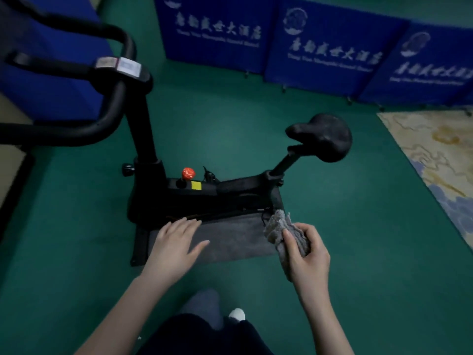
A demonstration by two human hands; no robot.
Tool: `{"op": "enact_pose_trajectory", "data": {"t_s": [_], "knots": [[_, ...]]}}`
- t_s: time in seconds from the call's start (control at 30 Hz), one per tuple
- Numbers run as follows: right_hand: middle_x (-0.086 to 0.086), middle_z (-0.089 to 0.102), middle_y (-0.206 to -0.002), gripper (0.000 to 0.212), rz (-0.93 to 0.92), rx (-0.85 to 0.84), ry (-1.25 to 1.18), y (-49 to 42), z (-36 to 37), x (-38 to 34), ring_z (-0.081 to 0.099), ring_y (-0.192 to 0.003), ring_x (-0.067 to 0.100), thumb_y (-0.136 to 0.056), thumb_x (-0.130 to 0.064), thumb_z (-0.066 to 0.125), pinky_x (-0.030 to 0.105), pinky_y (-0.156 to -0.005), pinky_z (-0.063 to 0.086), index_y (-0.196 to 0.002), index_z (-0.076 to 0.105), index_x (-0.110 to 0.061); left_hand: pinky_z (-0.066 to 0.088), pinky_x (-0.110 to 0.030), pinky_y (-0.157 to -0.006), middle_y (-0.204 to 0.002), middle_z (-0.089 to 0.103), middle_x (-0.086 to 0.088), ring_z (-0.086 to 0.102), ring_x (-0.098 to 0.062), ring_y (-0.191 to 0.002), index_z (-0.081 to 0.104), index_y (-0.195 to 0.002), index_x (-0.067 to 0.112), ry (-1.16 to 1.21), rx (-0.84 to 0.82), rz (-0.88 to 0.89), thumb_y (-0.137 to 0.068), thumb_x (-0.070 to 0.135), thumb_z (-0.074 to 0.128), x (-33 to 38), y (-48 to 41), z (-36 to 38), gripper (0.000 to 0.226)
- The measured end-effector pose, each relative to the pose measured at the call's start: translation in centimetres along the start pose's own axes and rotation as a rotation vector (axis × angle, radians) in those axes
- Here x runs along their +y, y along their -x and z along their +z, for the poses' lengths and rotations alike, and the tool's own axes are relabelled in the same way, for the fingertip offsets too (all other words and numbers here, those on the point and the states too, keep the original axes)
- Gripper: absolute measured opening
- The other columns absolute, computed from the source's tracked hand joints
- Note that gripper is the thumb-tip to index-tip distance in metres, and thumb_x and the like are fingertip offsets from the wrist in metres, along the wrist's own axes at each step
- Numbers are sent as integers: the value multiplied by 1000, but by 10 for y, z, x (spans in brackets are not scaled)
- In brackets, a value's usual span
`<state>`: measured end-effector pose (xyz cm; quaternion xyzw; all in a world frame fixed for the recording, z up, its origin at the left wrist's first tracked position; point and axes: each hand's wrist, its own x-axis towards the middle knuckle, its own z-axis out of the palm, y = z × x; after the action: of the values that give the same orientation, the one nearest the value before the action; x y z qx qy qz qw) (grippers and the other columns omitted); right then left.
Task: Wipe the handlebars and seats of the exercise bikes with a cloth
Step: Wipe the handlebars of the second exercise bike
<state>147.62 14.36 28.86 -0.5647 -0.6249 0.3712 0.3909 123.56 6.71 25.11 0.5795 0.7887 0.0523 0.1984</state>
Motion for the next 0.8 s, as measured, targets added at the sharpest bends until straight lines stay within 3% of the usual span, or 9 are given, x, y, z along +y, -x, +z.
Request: {"op": "enact_pose_trajectory", "data": {"t_s": [0.27, 0.67, 0.8], "knots": [[-10, 65, -86, 22, -151, -276, -45, -49, 62, -19, 61, -83, 4, -86, -12, 68, 8, -68, 42, -85, 60, -32, 6, -29, -118, -151, 32, 13, 17, -6, -143, 30, -147, 26, 34, 65, -259, -94, 58, 31, -35, 8, -3, 61], [-21, 65, -87, 28, -253, -393, -111, -128, 139, -59, 62, -82, -2, -86, -7, 67, 3, -69, 41, -84, 59, -34, 11, -30, -119, -150, 33, 11, 19, -7, -142, 29, -147, 25, 140, 173, -427, -94, 59, 30, -80, -38, -30, 63], [-17, 66, -86, 21, -280, -494, -141, -145, 163, -81, 63, -82, 3, -86, -11, 67, 7, -69, 43, -85, 61, -31, 16, -32, -117, -148, 36, 10, 26, -8, -139, 31, -145, 26, 190, 234, -502, -94, 59, 29, -91, -33, -39, 61]]}}
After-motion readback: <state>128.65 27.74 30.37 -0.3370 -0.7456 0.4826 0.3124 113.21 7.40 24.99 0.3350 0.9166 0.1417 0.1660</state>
